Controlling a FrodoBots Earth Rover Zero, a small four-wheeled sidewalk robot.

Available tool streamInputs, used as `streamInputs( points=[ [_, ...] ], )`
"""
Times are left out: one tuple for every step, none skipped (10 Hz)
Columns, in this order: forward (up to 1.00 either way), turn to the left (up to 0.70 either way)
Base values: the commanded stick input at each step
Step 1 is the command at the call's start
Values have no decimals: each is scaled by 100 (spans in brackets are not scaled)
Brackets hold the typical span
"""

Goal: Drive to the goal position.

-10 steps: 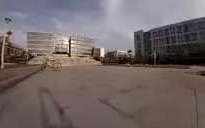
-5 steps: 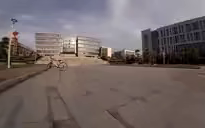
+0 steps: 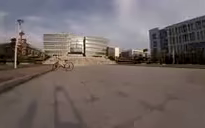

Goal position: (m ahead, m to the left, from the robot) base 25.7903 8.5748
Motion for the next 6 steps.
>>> streamInputs(
  points=[
    [70, 0],
    [70, 0],
    [70, 0],
    [70, 0],
    [70, 0],
    [70, 0]
  ],
)
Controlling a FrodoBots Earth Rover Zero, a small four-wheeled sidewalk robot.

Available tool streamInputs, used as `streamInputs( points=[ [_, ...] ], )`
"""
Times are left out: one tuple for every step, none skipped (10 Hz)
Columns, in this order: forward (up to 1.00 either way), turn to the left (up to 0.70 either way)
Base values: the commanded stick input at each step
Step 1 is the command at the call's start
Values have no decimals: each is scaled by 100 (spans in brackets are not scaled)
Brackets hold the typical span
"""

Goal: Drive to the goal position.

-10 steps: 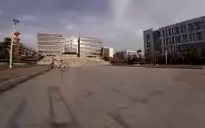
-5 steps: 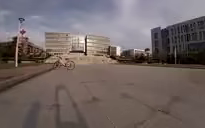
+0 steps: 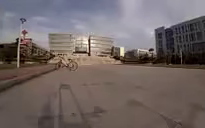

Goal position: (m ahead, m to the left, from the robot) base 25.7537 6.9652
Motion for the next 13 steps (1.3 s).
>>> streamInputs(
  points=[
    [70, 0],
    [70, 0],
    [70, 0],
    [70, 0],
    [70, 0],
    [70, 0],
    [70, 0],
    [70, 0],
    [70, 0],
    [70, 0],
    [70, 0],
    [70, 0],
    [70, 0]
  ],
)
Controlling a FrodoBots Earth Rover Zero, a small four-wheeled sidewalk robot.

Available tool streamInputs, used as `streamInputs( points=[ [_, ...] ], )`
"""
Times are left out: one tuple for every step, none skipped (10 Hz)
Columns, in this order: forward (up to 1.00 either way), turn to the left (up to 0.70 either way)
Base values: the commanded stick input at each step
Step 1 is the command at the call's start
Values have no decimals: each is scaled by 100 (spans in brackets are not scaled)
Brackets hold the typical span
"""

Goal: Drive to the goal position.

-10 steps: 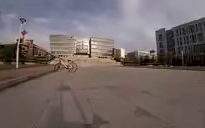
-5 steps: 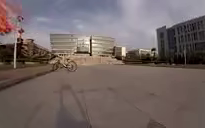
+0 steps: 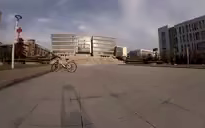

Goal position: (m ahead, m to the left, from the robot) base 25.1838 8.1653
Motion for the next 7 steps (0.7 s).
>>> streamInputs(
  points=[
    [70, 0],
    [70, 0],
    [70, 0],
    [70, 0],
    [70, 0],
    [70, 0],
    [70, 0]
  ],
)
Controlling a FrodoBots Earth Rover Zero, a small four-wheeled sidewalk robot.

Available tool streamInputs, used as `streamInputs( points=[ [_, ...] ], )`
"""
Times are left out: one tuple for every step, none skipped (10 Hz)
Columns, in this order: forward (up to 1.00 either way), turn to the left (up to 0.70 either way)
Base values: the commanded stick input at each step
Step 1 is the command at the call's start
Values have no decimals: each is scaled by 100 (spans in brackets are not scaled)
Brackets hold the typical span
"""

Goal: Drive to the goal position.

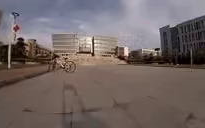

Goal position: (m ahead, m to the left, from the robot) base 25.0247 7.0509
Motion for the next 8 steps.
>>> streamInputs(
  points=[
    [70, 0],
    [70, 0],
    [70, 0],
    [70, 0],
    [70, 0],
    [70, 0],
    [70, 0],
    [70, 0]
  ],
)
